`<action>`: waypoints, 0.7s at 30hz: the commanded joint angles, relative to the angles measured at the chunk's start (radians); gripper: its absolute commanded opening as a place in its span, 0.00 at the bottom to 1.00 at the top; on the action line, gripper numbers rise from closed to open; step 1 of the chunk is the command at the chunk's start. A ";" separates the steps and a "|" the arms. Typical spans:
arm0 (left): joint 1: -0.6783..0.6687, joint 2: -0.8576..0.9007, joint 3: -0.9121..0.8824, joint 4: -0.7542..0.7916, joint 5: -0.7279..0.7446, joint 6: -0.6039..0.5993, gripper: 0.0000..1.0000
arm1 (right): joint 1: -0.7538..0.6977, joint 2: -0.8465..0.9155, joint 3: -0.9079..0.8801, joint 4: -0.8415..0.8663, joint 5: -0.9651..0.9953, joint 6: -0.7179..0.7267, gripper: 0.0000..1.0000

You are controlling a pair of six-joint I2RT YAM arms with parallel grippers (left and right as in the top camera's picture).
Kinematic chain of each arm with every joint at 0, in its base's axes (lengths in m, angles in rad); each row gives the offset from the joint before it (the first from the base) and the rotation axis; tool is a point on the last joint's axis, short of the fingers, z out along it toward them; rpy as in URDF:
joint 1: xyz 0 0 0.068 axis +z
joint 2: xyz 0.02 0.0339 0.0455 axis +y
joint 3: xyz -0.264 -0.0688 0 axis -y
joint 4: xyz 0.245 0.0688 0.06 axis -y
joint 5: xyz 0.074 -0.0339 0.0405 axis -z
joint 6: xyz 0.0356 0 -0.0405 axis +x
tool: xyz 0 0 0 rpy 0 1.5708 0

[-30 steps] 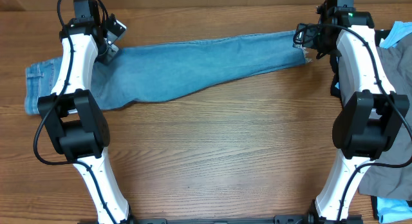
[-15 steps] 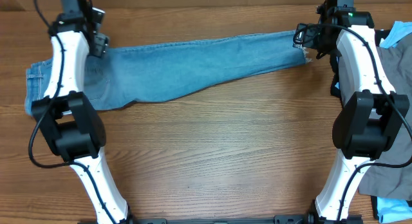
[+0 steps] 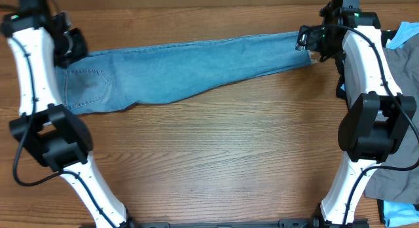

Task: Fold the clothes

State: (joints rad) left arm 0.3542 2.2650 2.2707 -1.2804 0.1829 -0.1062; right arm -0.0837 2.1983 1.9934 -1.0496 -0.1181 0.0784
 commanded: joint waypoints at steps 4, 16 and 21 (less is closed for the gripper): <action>0.084 -0.009 -0.155 0.036 0.077 0.002 0.26 | 0.053 -0.014 0.009 0.006 -0.326 -0.153 0.60; 0.085 -0.008 -0.481 0.312 -0.044 0.018 0.26 | 0.235 0.162 0.008 0.047 -0.181 -0.183 0.04; 0.085 -0.008 -0.483 0.324 -0.113 0.032 0.26 | 0.214 0.223 0.008 0.057 -0.110 -0.175 0.04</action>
State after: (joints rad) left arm 0.4450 2.2650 1.7992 -0.9615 0.1516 -0.1009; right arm 0.1551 2.4020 1.9934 -1.0031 -0.3016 -0.0940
